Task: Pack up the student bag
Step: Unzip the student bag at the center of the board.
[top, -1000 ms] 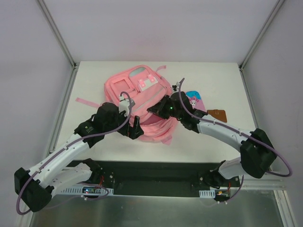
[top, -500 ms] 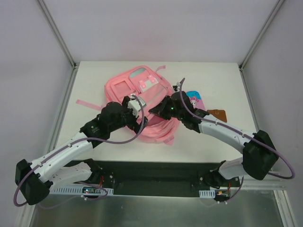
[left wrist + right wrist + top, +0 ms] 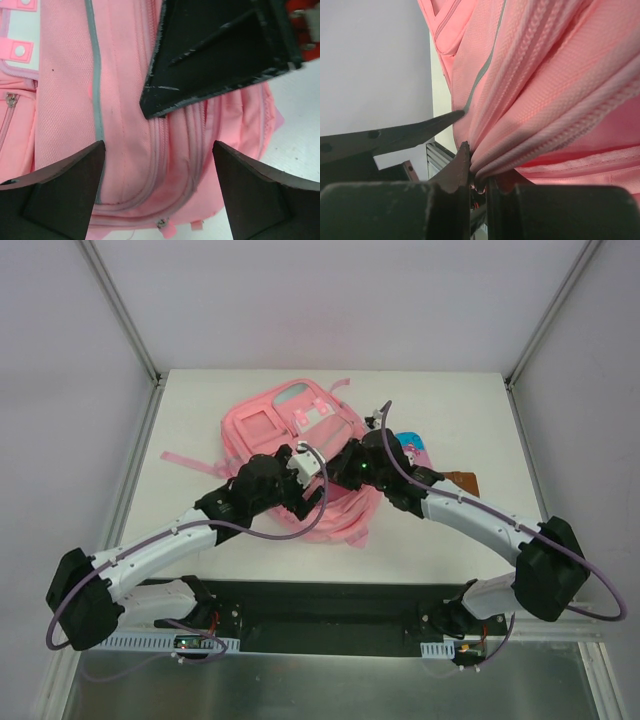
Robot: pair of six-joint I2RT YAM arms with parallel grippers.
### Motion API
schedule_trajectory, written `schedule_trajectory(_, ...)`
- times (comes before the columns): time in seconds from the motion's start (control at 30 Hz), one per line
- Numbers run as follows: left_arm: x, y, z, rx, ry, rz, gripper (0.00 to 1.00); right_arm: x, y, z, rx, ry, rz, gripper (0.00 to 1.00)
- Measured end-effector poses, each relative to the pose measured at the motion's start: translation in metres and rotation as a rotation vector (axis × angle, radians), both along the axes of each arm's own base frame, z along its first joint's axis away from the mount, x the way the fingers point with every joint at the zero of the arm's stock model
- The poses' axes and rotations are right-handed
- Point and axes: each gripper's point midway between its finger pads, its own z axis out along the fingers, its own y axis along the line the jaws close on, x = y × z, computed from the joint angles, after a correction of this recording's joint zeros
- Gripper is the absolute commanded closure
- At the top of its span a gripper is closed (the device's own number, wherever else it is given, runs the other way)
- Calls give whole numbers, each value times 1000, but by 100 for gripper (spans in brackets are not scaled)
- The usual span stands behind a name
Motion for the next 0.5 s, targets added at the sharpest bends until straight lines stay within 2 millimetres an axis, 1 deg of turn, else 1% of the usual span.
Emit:
schedule_trajectory(0.03,3,0,-3,6,1,15,40,0,0,1,1,-1,0,96)
schedule_trajectory(0.1,10,-1,-11,21,7,40,62,-1,-1,3,2,-2,0,96)
schedule_trajectory(0.13,13,-2,-15,25,12,47,80,-1,-2,3,-1,-4,-3,96)
schedule_trajectory(0.23,14,-10,-15,27,11,37,100,3,-7,0,-11,3,-28,96)
schedule_trajectory(0.27,14,-13,-14,23,10,35,100,4,-8,1,-9,3,-35,96)
schedule_trajectory(0.33,16,-14,-13,19,9,42,100,6,-9,2,-7,-1,-43,93)
schedule_trajectory(0.43,18,-13,-11,15,-1,49,100,7,-10,4,-6,-9,-52,84)
schedule_trajectory(0.47,18,-13,-10,13,-3,51,100,7,-10,5,-4,-10,-52,81)
schedule_trajectory(0.5,18,-13,-9,11,-6,53,100,7,-10,6,-2,-13,-52,72)
